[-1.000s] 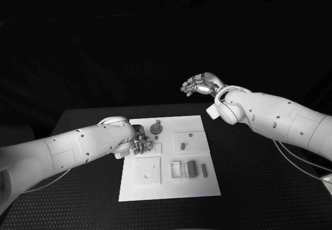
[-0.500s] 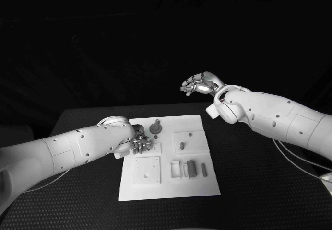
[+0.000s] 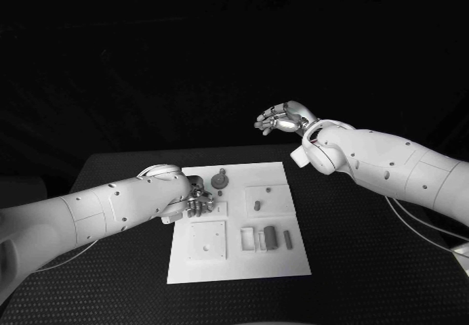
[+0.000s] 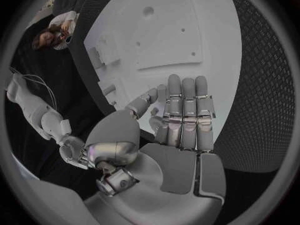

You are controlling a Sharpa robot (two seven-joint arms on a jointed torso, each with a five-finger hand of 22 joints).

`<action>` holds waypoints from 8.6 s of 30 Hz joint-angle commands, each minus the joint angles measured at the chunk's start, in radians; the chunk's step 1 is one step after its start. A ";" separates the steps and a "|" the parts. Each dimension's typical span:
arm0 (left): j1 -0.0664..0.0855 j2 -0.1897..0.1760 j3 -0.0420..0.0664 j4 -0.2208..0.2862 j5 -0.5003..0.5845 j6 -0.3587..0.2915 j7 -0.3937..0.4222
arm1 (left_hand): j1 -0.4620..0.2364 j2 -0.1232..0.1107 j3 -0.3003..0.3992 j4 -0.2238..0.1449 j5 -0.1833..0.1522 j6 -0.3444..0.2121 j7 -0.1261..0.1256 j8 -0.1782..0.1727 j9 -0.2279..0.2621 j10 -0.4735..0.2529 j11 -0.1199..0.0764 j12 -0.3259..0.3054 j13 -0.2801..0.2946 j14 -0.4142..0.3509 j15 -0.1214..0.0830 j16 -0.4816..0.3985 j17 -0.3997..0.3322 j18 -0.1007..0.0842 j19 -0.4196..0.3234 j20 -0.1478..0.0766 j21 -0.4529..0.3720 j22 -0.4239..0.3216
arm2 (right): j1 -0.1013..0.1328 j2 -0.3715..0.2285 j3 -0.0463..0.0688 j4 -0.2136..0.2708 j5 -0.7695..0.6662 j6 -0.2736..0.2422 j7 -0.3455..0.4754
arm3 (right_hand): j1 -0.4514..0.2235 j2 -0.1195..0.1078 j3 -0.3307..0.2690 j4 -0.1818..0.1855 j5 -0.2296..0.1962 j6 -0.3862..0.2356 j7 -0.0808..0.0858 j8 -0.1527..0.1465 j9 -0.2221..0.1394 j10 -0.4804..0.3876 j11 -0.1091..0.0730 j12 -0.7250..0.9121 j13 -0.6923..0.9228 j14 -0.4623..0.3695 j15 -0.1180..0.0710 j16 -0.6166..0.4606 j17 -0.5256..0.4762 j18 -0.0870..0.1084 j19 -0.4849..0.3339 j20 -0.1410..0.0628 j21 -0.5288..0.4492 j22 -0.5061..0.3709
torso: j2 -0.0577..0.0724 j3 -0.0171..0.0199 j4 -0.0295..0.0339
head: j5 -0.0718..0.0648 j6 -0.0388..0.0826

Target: Assemble the parts on the task board

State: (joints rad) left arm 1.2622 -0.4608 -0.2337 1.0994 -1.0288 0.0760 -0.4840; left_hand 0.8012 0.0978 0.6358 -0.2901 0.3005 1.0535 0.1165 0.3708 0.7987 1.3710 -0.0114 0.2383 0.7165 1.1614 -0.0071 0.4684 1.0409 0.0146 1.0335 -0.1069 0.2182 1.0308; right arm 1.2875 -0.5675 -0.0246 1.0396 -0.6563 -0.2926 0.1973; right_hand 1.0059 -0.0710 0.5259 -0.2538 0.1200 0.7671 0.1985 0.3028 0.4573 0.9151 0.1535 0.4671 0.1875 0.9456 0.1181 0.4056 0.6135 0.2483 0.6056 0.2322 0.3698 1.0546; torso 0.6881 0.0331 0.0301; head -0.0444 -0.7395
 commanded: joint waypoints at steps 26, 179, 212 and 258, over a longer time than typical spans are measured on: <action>-0.009 0.012 -0.005 0.004 -0.018 0.007 -0.002 | -0.061 0.010 0.010 0.031 -0.119 0.087 -0.079 0.003 0.031 0.005 -0.005 0.016 0.016 0.000 -0.004 0.034 -0.021 -0.012 0.015 -0.004 -0.002 0.036 | 0.000 0.003 0.001 0.000 0.000 0.022 0.007 | 0.005 0.009 -0.008 -0.002 0.002 0.000 0.007 0.005 -0.003 0.008 0.000 -0.007 -0.003 0.003 0.000 -0.011 0.002 -0.011 -0.001 0.007 -0.009 0.000 | 0.000 0.0007 -0.0003 | 0.000 -0.002; 0.095 -0.126 0.104 0.006 0.033 0.086 -0.023 | -0.057 -0.130 -0.139 0.025 -0.237 -0.129 0.021 -0.115 -0.011 -0.155 0.047 0.033 0.017 -0.160 0.041 0.097 -0.126 -0.012 -0.050 0.041 -0.149 0.129 | -0.013 -0.008 0.000 -0.043 0.011 0.041 0.001 | 0.004 0.003 -0.016 0.005 0.002 -0.006 0.014 0.004 -0.013 0.010 0.002 -0.017 -0.017 -0.009 0.009 -0.037 0.014 -0.015 -0.015 0.010 -0.033 0.004 | 0.000 0.0001 0.0013 | 0.016 0.016; 0.009 0.122 0.095 -0.439 0.103 0.068 0.074 | -0.106 -0.172 -0.153 0.066 -0.251 -0.198 0.040 -0.157 -0.105 -0.225 0.074 0.020 -0.047 -0.225 0.068 0.092 -0.179 -0.009 -0.110 0.068 -0.152 0.102 | -0.020 -0.004 0.001 -0.025 0.021 0.046 0.005 | 0.004 0.002 -0.018 0.012 0.002 -0.012 0.014 0.003 -0.020 0.004 0.006 -0.028 -0.027 -0.035 0.021 -0.063 0.014 -0.023 -0.041 0.012 -0.054 0.007 | 0.004 0.0009 -0.0022 | 0.013 0.035; -0.009 0.175 0.091 -0.503 0.079 0.065 0.092 | -0.039 -0.098 -0.125 0.029 -0.246 -0.123 0.032 -0.129 -0.144 -0.221 0.072 0.034 -0.082 -0.228 0.069 0.111 -0.202 -0.008 -0.108 0.071 -0.148 0.096 | -0.020 -0.004 0.001 -0.013 0.021 0.043 0.006 | 0.006 0.002 -0.018 0.013 0.002 -0.012 0.016 0.004 -0.022 0.005 0.007 -0.029 -0.030 -0.035 0.022 -0.067 0.016 -0.024 -0.042 0.012 -0.057 0.010 | 0.007 0.0017 -0.0036 | 0.153 0.132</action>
State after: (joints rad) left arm 1.2532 -0.2891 -0.1431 0.5975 -0.9378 0.1334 -0.4014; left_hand 0.7619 -0.0039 0.5132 -0.2561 0.0531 0.9257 0.1474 0.2379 0.6547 1.1479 0.0651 0.2669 0.6345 0.9377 0.0626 0.5771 0.8396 0.0150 0.9255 -0.0358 0.0666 1.1276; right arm 1.2675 -0.5713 -0.0247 1.0235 -0.6354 -0.2562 0.1946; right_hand 1.0099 -0.0671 0.5093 -0.2426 0.1200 0.7614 0.1968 0.3027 0.4367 0.9186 0.1572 0.4448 0.1592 0.9168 0.1393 0.3434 0.6285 0.2328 0.5682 0.2446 0.3195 1.0635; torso 0.6940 0.0346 0.0272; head 0.1054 -0.6046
